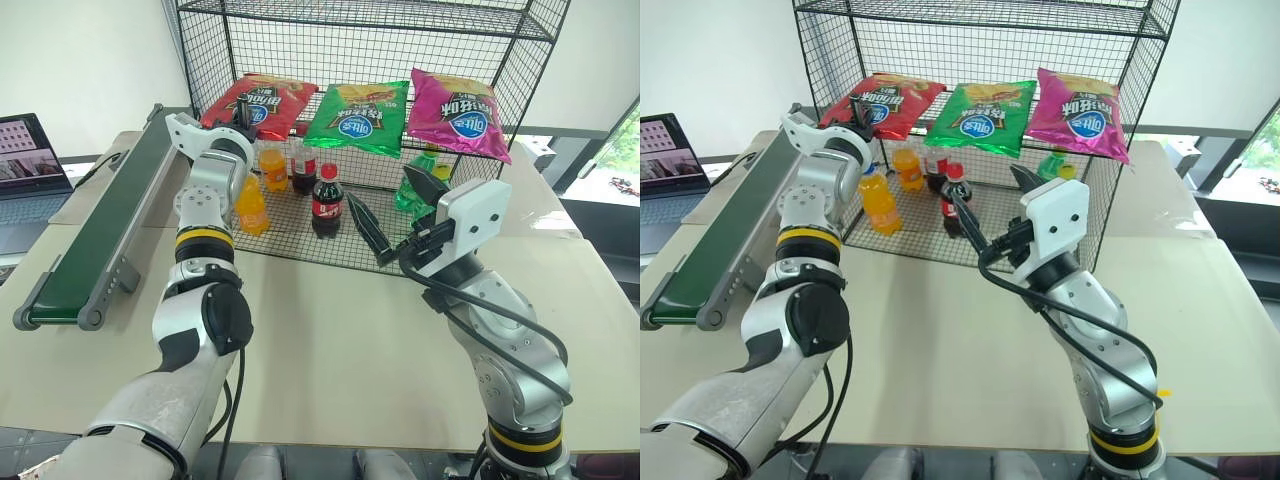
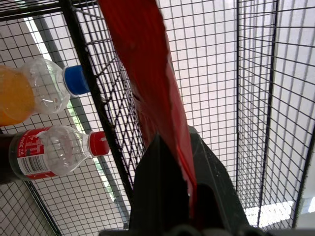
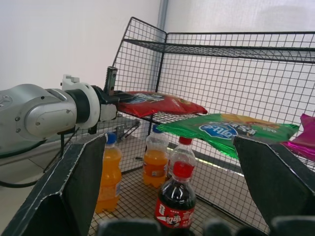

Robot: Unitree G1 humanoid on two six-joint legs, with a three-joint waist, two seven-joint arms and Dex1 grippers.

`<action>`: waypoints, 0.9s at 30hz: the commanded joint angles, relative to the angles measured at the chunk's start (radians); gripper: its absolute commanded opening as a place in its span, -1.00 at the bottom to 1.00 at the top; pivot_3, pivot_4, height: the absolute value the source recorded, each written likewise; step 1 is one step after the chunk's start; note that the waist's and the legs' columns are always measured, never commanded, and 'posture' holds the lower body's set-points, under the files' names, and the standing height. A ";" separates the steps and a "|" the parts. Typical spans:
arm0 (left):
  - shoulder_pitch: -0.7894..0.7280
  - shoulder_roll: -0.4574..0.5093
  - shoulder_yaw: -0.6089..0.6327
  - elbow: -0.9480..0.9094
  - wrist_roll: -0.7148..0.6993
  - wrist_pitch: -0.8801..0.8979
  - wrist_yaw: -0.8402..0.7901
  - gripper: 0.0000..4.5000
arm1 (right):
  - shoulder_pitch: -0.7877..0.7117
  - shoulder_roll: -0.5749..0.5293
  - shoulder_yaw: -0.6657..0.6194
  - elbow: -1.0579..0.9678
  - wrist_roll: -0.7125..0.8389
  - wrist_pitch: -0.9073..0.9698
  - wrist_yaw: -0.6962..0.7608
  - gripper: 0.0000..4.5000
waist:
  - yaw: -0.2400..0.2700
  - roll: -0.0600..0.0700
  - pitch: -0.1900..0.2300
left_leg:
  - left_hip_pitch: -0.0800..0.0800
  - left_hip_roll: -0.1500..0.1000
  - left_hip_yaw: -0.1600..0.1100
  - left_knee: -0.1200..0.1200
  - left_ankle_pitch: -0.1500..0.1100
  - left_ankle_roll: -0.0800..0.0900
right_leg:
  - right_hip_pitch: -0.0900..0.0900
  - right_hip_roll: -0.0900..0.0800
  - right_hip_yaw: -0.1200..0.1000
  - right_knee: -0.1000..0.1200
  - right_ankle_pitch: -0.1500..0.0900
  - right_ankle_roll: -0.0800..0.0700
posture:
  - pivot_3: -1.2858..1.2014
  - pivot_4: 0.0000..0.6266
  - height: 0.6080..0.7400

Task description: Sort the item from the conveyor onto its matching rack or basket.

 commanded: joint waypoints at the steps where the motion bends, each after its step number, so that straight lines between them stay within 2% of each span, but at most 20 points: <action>1: -0.057 0.023 0.009 0.027 0.031 -0.018 -0.056 -0.85 | -0.007 0.006 -0.004 -0.052 -0.012 0.002 -0.014 1.00 | -0.001 0.000 0.000 | 0.000 0.000 0.000 0.000 0.000 0.000 | 0.000 0.000 0.000 0.000 0.000 0.001 | 0.03 -0.52 0.97; 3: -0.055 0.022 0.010 0.022 0.037 -0.002 -0.074 -0.66 | -0.003 0.008 -0.006 -0.056 -0.014 0.005 -0.018 1.00 | 0.000 0.000 0.000 | 0.000 0.000 0.000 0.000 0.000 0.000 | 0.000 0.000 0.000 0.000 -0.001 0.001 | 0.03 -0.52 0.97; 8: 0.012 0.010 0.000 -0.126 0.028 0.103 -0.030 0.28 | 0.011 0.006 -0.015 -0.055 -0.012 0.001 -0.012 1.00 | -0.001 0.000 0.000 | 0.000 0.000 0.000 0.000 0.000 0.000 | 0.000 0.000 0.000 0.001 0.000 0.001 | 0.03 -0.52 0.97; 12: 0.116 0.004 -0.011 -0.358 -0.010 0.233 0.075 0.97 | 0.023 0.007 -0.018 -0.044 -0.005 -0.009 -0.002 1.00 | -0.003 0.001 0.000 | 0.001 0.000 0.000 0.000 0.000 0.000 | 0.000 0.000 0.000 0.002 0.000 0.000 | 0.03 -0.52 0.97; 16: 0.261 0.026 -0.067 -0.643 -0.047 0.412 0.187 0.99 | 0.051 -0.002 -0.021 -0.034 0.000 -0.023 0.023 1.00 | -0.002 0.001 -0.001 | 0.002 0.000 0.000 0.000 0.000 -0.001 | 0.001 0.000 0.000 0.005 0.000 0.000 | 0.03 -0.52 0.97; 18: 0.344 0.070 -0.120 -0.787 -0.062 0.524 0.200 0.99 | 0.079 -0.012 -0.035 -0.036 0.006 -0.028 0.037 1.00 | -0.003 0.001 -0.001 | 0.002 0.001 0.000 0.001 0.000 -0.001 | 0.001 0.000 0.001 0.005 0.000 0.000 | 0.03 -0.52 0.97; 22: 0.482 0.185 -0.219 -0.974 -0.045 0.655 0.133 0.99 | 0.129 -0.028 -0.065 -0.037 0.013 -0.038 0.056 1.00 | 0.003 0.001 -0.001 | 0.003 0.000 -0.001 0.001 0.002 -0.004 | 0.000 0.000 0.001 0.007 0.000 0.000 | 0.03 -0.52 0.97; 24: 0.634 0.310 -0.318 -1.089 0.067 0.645 -0.001 0.99 | 0.198 -0.025 -0.087 -0.024 0.005 -0.058 0.051 1.00 | 0.001 0.001 -0.001 | 0.003 0.000 -0.001 0.001 0.004 -0.006 | 0.001 0.000 0.001 0.008 0.000 0.000 | 0.03 -0.52 0.97; 27: 0.838 0.453 -0.482 -1.187 0.275 0.513 -0.179 0.99 | 0.289 -0.014 -0.102 0.006 -0.012 -0.102 0.043 1.00 | -0.009 0.005 -0.005 | 0.010 0.000 0.000 -0.001 0.003 -0.006 | 0.005 0.000 0.002 0.008 -0.001 -0.003 | 0.03 -0.52 0.97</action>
